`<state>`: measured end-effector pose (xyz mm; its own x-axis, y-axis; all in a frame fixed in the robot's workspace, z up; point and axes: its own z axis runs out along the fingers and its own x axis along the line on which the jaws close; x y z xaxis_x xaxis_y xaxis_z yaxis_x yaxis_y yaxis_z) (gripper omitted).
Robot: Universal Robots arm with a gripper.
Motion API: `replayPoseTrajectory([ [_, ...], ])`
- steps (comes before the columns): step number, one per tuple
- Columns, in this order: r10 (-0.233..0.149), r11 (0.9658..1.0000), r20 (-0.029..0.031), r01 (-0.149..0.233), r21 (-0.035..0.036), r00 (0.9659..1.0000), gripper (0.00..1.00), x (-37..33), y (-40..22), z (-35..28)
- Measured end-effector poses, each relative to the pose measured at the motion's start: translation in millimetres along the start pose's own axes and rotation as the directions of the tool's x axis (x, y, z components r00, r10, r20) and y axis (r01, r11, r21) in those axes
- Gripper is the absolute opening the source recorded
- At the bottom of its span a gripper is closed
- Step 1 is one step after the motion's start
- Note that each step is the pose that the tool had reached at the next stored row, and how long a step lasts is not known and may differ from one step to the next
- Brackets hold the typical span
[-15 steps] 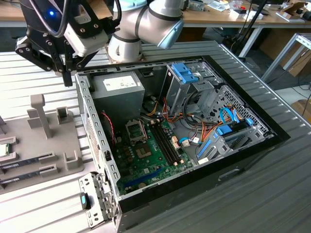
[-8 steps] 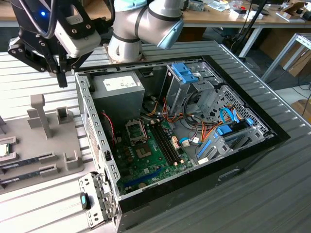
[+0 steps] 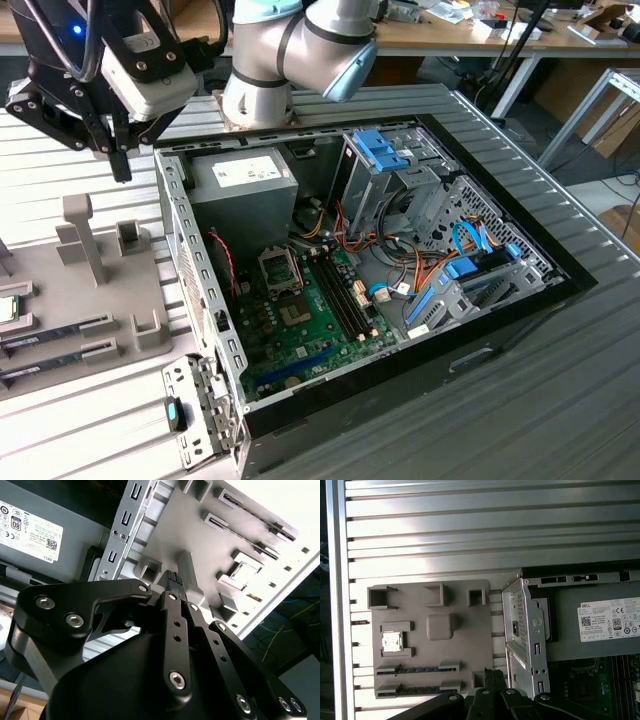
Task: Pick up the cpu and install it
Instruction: 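Reach for the cpu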
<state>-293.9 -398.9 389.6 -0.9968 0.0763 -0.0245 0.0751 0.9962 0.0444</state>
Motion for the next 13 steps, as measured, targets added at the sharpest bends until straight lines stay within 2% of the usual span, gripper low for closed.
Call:
replayPoseTrajectory([
  [13, 0.000, 1.0000, -0.0001, 0.000, 0.0001, 1.0000, 0.11, 8.0, -0.8, 3.2],
])
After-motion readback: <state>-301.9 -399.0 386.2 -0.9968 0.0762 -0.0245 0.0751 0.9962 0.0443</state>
